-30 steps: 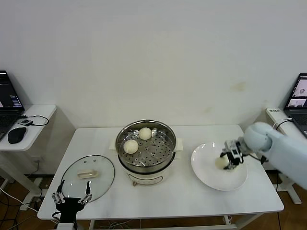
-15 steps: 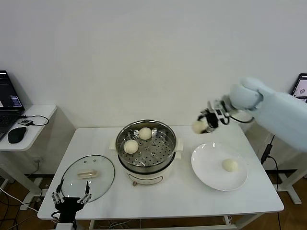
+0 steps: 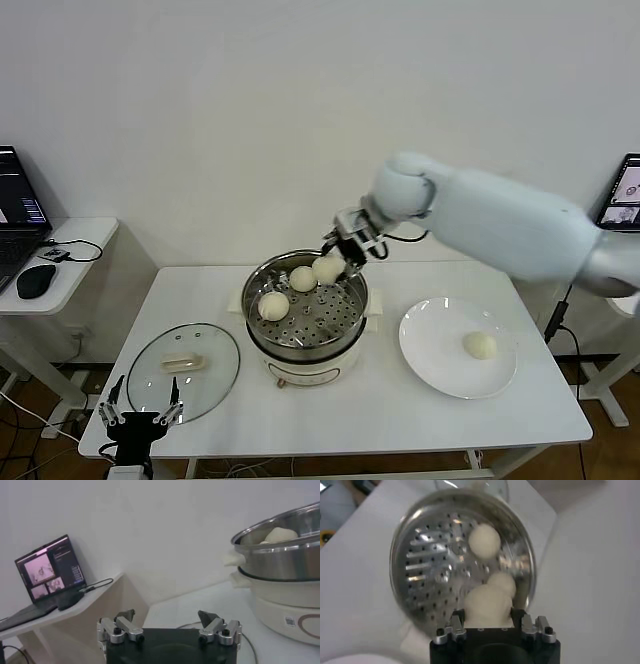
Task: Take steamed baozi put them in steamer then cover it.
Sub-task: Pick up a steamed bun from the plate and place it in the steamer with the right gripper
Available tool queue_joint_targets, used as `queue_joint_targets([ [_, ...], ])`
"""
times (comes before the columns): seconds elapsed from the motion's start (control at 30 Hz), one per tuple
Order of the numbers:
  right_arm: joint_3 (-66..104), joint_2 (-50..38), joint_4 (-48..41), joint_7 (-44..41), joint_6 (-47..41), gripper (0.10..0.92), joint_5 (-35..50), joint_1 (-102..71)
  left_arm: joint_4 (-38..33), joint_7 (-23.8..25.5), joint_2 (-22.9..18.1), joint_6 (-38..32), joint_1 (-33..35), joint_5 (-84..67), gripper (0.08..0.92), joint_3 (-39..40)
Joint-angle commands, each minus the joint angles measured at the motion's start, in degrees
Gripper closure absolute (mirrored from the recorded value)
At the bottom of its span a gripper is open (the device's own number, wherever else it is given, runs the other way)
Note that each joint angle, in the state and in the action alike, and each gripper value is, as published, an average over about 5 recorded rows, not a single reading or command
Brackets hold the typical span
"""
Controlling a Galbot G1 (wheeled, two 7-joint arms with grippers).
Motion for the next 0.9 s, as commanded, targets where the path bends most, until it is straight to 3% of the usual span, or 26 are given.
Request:
queue_joint_targets([
  [0.03,-3.71,8.42,-2.67,-0.19,10.53,0.431,-4.54,-2.4,0.07,-0.11,-0.19,-0.13,-0.21,-0.32,0.177,-0.27],
  [0.63,-5.51,7.46,-2.08,-4.75,15.59,0.429,-11.09,-3.5,0.21,-0.35,-0.64,-0.49,-0.42,-0.48,0.177,-0.28],
  [0.9,-3.65,5.66,-1.58,-4.38,14.01,0.275,-10.25,-2.55,0.21,-0.3,-0.78,-0.39,-0.78,-0.33,0.177,0.02],
])
